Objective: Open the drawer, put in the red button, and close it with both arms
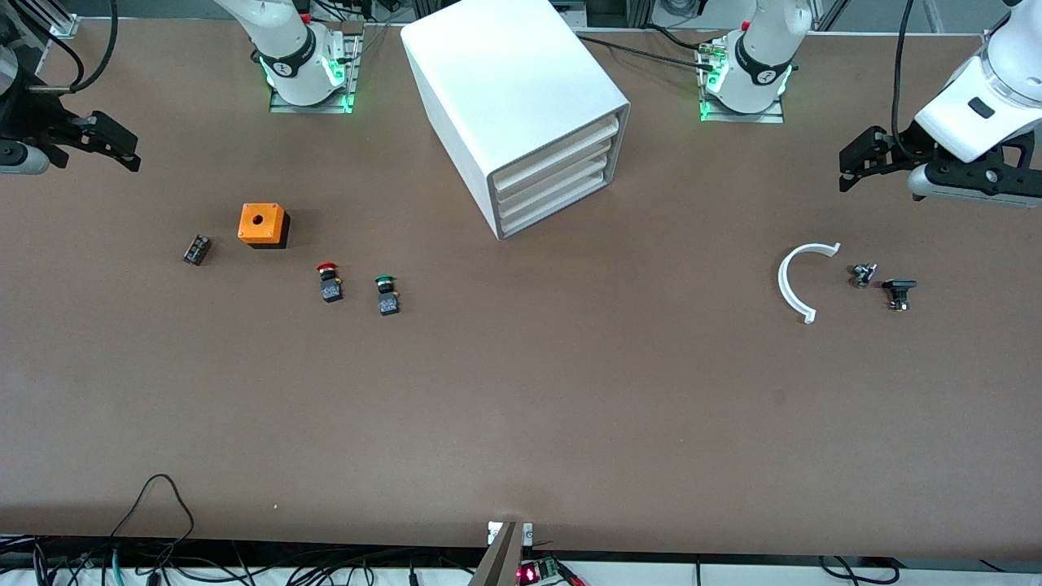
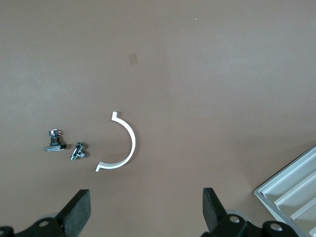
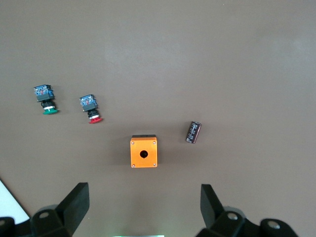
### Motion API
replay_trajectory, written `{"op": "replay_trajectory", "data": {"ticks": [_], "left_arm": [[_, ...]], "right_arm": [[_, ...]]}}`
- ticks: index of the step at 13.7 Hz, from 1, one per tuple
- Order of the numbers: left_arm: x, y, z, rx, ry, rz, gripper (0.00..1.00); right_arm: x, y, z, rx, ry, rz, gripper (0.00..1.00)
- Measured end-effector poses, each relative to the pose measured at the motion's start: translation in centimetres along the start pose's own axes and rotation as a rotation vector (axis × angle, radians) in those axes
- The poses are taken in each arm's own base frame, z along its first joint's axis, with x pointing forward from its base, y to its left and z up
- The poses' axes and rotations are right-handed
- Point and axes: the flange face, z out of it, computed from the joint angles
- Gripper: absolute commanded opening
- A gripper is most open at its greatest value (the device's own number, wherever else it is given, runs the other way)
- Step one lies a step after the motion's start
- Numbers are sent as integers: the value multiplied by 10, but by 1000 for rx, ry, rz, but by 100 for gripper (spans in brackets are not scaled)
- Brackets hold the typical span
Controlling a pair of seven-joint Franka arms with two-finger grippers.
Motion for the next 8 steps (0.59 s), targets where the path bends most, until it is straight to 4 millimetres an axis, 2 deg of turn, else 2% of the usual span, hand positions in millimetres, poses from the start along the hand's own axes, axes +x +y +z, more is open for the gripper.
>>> {"op": "replay_trajectory", "data": {"ticks": [8], "left_arm": [[1, -2, -7, 0, 16, -2, 100]], "right_arm": [[-3, 0, 2, 0, -30, 0, 100]]}}
